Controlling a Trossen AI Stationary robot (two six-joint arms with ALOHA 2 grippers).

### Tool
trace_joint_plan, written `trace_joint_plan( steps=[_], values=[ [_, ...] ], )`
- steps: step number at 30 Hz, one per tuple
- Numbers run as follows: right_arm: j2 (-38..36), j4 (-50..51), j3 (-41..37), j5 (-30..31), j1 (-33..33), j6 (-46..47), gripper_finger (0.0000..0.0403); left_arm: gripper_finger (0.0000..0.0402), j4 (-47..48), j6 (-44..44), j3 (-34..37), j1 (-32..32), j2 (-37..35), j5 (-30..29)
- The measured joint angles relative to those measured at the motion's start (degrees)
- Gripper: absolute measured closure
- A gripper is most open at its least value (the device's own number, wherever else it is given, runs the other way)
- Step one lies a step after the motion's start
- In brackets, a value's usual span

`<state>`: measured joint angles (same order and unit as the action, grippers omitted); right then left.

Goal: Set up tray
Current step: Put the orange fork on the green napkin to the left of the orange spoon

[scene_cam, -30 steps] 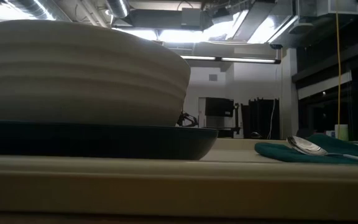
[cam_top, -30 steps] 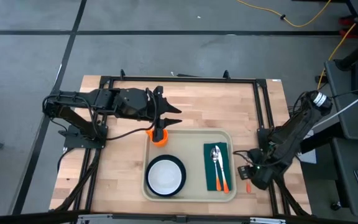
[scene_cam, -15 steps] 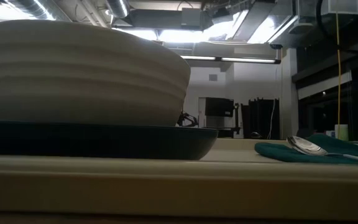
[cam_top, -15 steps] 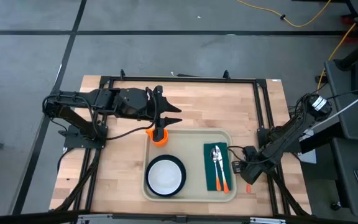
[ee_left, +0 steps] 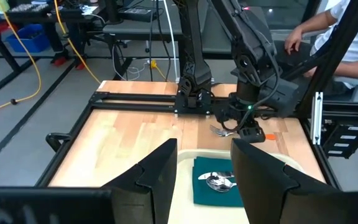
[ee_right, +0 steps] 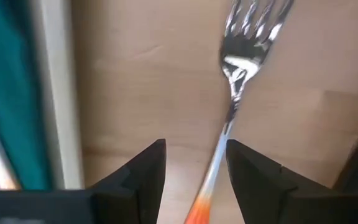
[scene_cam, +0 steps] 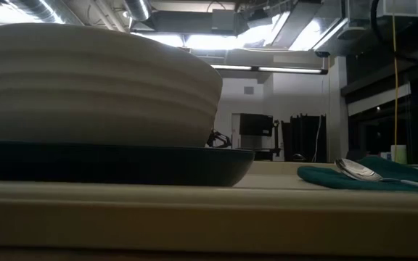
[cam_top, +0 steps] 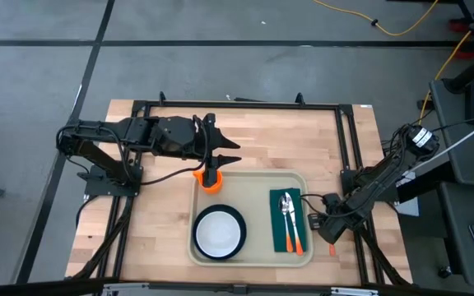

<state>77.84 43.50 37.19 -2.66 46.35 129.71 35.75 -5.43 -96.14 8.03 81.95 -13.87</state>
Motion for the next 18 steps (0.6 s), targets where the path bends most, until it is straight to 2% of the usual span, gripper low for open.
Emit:
trace_joint_plan(
  steps=[5, 13, 18],
  values=[
    [0.0, 3.6, 2.9, 0.0, 0.0, -0.7, 0.0231, 0.0256, 0.0, 0.0, 0.0, 0.0, 0.0, -0.1],
    [0.0, 5.9, 2.6, -0.5, 0.0, -0.4, 0.0231, 0.0256, 0.0, 0.0, 0.0, 0.0, 0.0, -0.2],
    [0.0, 7.6, 2.6, -3.0, 0.0, -0.3, 0.0231, 0.0256, 0.0, -0.8, 0.0, 0.0, 0.0, -0.1]
  ],
)
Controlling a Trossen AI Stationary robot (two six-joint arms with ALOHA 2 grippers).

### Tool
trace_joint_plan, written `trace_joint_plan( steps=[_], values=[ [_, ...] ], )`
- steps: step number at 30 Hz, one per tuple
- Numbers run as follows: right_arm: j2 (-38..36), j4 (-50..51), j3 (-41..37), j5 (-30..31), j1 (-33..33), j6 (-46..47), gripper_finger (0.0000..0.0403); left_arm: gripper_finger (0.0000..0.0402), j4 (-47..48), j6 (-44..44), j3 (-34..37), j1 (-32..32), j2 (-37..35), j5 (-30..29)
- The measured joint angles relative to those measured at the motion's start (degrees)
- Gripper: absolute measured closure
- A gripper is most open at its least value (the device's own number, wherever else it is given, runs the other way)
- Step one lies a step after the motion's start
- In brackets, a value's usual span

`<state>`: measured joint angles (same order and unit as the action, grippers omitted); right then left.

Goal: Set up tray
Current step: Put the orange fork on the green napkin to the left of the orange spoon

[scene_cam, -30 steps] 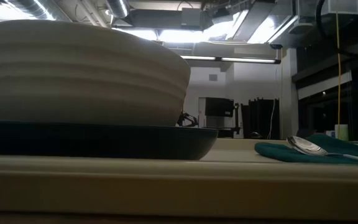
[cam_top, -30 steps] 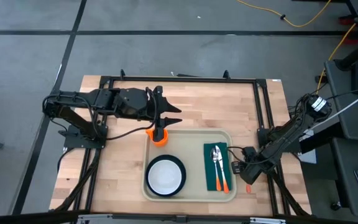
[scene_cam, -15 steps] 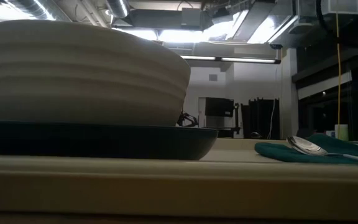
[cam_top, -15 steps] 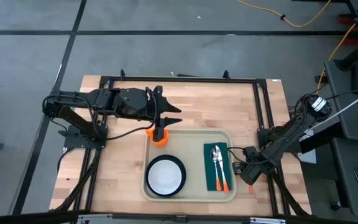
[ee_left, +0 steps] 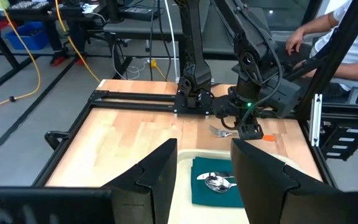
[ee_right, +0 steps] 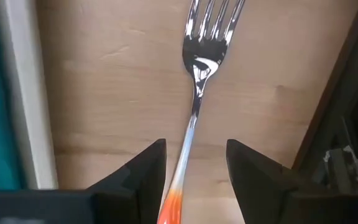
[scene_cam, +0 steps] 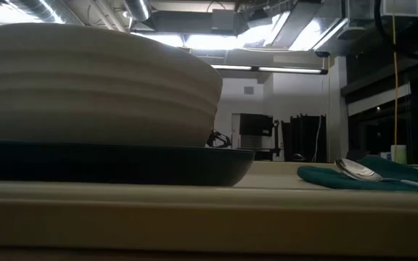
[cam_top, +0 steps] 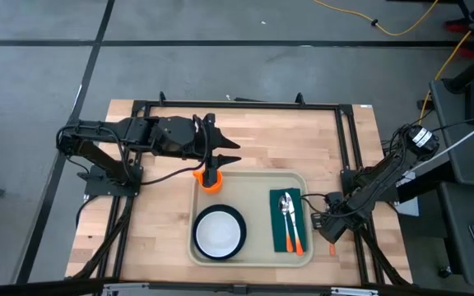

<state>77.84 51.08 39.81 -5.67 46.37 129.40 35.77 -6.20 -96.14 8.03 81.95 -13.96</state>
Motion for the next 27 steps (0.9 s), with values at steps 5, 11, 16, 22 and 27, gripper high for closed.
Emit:
trace_joint_plan(
  steps=[5, 11, 16, 22, 27],
  values=[
    [1.3, -0.1, 0.0, 0.4, 0.0, 0.0, 0.0231, 0.0256, 0.0, -0.5, 0.0, 0.0, 0.0, 0.1],
    [4.0, -2.5, 0.0, 0.6, 0.0, -0.2, 0.0231, 0.0256, 0.0, -0.7, 0.0, 0.0, 0.0, 0.1],
    [5.6, -3.1, 0.0, 0.6, 0.0, -0.2, 0.0231, 0.0256, -0.1, -0.7, 0.0, 0.0, 0.0, 0.1],
    [6.8, -3.8, 0.0, 0.0, -0.1, -0.2, 0.0231, 0.0256, -0.4, -0.7, 0.0, 0.0, 0.0, 0.1],
    [7.3, -3.7, 0.0, -0.4, -0.5, -0.2, 0.0231, 0.0256, -0.4, -0.7, 0.0, 0.0, 0.0, 0.1]
  ],
)
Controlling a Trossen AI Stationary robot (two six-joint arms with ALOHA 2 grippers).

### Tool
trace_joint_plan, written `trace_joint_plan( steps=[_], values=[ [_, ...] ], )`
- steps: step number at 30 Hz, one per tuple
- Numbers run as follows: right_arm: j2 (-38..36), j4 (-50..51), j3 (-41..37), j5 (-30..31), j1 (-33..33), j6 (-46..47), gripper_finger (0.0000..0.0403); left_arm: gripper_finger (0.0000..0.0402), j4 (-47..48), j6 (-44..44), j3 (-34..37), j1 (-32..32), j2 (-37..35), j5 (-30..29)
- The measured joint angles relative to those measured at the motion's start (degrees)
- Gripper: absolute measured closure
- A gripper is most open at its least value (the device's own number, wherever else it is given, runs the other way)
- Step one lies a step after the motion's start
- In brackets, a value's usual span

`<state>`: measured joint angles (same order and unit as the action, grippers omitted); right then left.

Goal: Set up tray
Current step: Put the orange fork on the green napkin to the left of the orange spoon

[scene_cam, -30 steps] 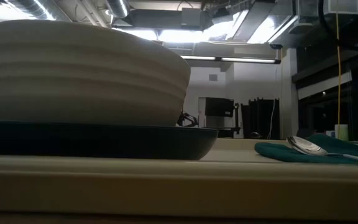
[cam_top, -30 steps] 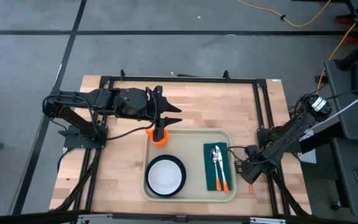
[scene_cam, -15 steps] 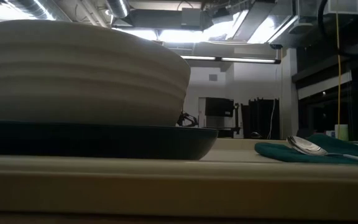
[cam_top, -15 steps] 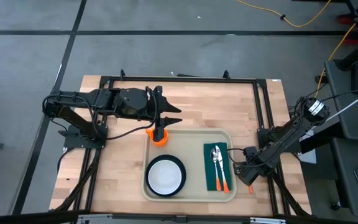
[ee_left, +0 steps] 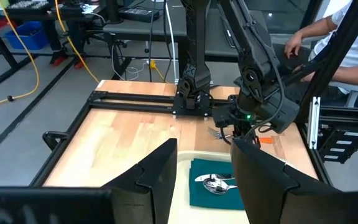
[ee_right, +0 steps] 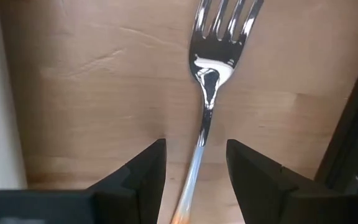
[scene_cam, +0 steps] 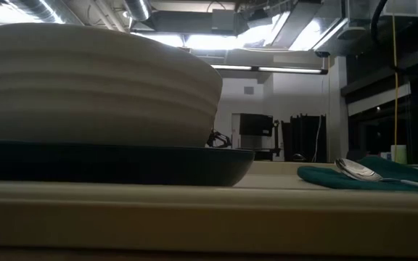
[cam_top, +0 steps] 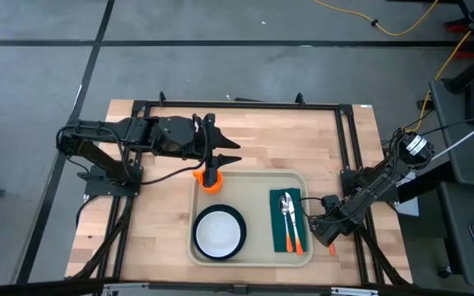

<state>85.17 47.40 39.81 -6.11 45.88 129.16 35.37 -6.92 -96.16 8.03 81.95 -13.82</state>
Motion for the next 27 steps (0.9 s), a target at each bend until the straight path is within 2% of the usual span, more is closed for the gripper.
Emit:
trace_joint_plan(
  steps=[6, 20, 23, 27],
  values=[
    [0.0, -0.3, 0.0, 1.9, -0.3, -0.5, 0.0231, 0.0256, 0.0, 0.0, 0.0, 0.0, 0.0, 0.5],
    [0.0, -2.0, -0.3, 1.9, -0.3, -0.7, 0.0233, 0.0256, 0.0, 0.0, 0.0, 0.0, 0.0, 1.1],
    [-0.4, -5.7, -2.3, 1.9, -0.3, -0.6, 0.0251, 0.0256, 0.0, 0.0, 0.0, 0.0, 0.0, 1.1],
    [-0.5, -7.3, -3.5, 2.1, -0.3, -0.6, 0.0297, 0.0256, 0.0, -0.6, 0.0, 0.0, 0.0, 1.1]
  ],
)
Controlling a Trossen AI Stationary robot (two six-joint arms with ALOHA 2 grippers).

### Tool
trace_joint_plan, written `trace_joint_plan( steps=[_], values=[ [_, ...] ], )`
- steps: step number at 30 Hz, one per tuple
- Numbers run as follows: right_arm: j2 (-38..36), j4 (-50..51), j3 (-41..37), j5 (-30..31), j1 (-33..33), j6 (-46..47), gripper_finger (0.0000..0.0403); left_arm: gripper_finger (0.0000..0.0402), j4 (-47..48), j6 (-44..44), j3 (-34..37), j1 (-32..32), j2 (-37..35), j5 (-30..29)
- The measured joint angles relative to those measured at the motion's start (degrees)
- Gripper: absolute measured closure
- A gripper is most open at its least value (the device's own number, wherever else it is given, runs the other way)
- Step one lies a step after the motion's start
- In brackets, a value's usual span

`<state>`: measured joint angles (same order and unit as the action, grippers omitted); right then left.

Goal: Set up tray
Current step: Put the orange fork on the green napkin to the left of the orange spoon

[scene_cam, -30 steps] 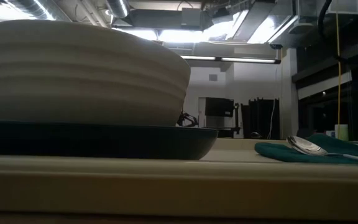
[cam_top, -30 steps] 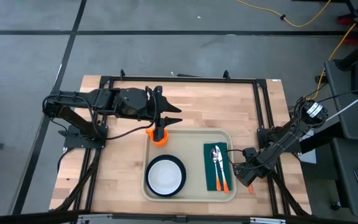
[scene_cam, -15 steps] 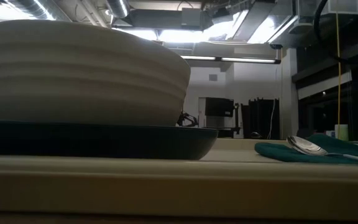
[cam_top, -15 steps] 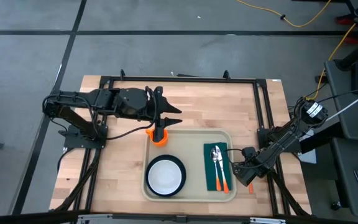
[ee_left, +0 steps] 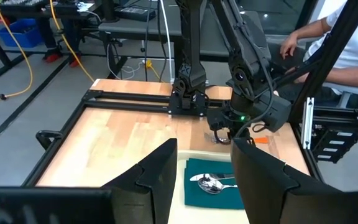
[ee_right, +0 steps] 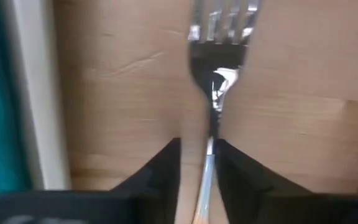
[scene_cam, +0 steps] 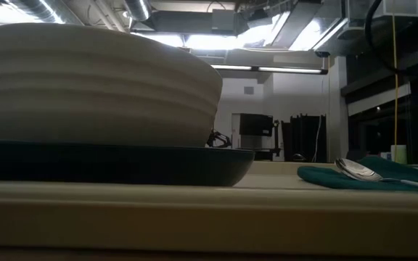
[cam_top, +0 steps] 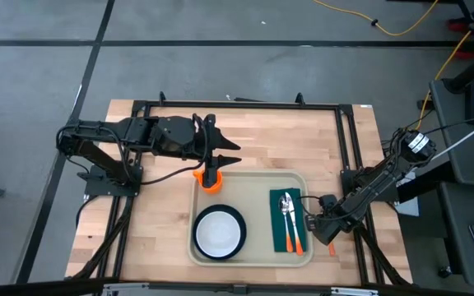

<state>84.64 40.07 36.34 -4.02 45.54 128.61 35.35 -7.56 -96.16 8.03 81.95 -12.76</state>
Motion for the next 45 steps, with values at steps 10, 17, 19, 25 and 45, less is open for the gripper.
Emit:
trace_joint_plan(
  steps=[10, 17, 19, 25, 45],
  values=[
    [0.0, 0.0, 0.0, 0.1, 0.0, -1.4, 0.0386, 0.0256, 0.0, -0.2, 0.0, 0.0, 0.0, 0.0],
    [0.0, 0.1, 0.0, -0.1, 0.0, -1.6, 0.0391, 0.0256, 0.0, 0.2, 0.0, 0.0, 0.0, 0.0],
    [-0.2, 0.2, -0.1, -0.1, 0.0, -1.6, 0.0391, 0.0256, 0.0, 0.2, 0.0, 0.0, 0.0, 0.0],
    [-1.8, 2.3, 0.8, -0.3, 0.1, -1.8, 0.0391, 0.0256, 0.0, 0.2, 0.0, 0.0, -0.5, 0.0],
    [-7.8, 13.4, 9.5, 4.4, 0.1, -2.9, 0.0391, 0.0256, 1.4, 2.8, 0.0, 0.0, -2.2, -1.5]
  ],
)
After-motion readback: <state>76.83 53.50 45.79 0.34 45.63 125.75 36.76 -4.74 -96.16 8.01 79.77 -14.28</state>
